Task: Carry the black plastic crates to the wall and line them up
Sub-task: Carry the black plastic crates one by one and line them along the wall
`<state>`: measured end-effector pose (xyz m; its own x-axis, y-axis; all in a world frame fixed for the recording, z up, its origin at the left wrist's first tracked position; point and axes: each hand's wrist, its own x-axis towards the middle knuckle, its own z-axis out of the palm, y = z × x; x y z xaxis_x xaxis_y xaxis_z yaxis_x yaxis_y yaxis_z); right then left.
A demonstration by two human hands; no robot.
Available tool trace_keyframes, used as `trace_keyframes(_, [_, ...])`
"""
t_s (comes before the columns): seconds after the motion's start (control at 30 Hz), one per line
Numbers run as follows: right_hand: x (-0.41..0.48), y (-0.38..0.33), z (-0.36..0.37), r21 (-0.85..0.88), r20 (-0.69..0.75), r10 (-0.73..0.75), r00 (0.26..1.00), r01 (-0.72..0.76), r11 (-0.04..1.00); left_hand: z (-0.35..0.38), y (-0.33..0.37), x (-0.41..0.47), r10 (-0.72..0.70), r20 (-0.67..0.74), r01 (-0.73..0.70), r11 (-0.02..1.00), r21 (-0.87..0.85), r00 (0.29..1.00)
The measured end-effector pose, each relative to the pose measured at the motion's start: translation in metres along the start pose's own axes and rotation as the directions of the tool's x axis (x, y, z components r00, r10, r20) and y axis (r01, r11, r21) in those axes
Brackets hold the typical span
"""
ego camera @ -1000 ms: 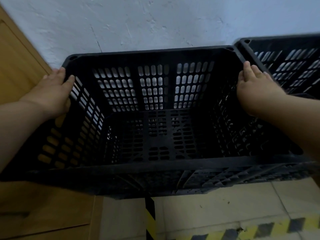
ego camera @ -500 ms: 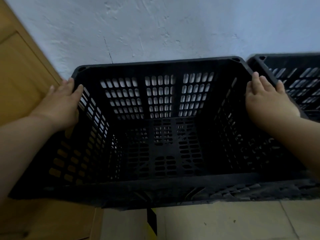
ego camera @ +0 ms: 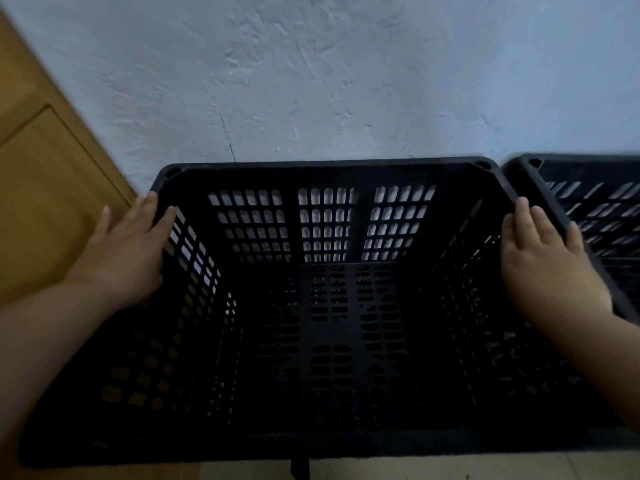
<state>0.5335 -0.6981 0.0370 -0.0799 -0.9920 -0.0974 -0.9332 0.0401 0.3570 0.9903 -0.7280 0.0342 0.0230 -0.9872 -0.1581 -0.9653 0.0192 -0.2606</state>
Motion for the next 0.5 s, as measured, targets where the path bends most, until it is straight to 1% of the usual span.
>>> trace_keyframes(0.3, [0.0009,0.0006,-0.002,0.07,-0.024,-0.004,1.0,0.006,0.998,0.0003,-0.0005,-0.0008,-0.022,0.01,0.022,1.0,-0.022,1.0])
trace_keyframes(0.5, [0.0,0.0005,-0.0004,0.061,-0.064,-0.006,0.998,0.01,0.998,0.0009,0.0002,-0.0023,-0.016,-0.01,0.016,0.999,-0.049,1.0])
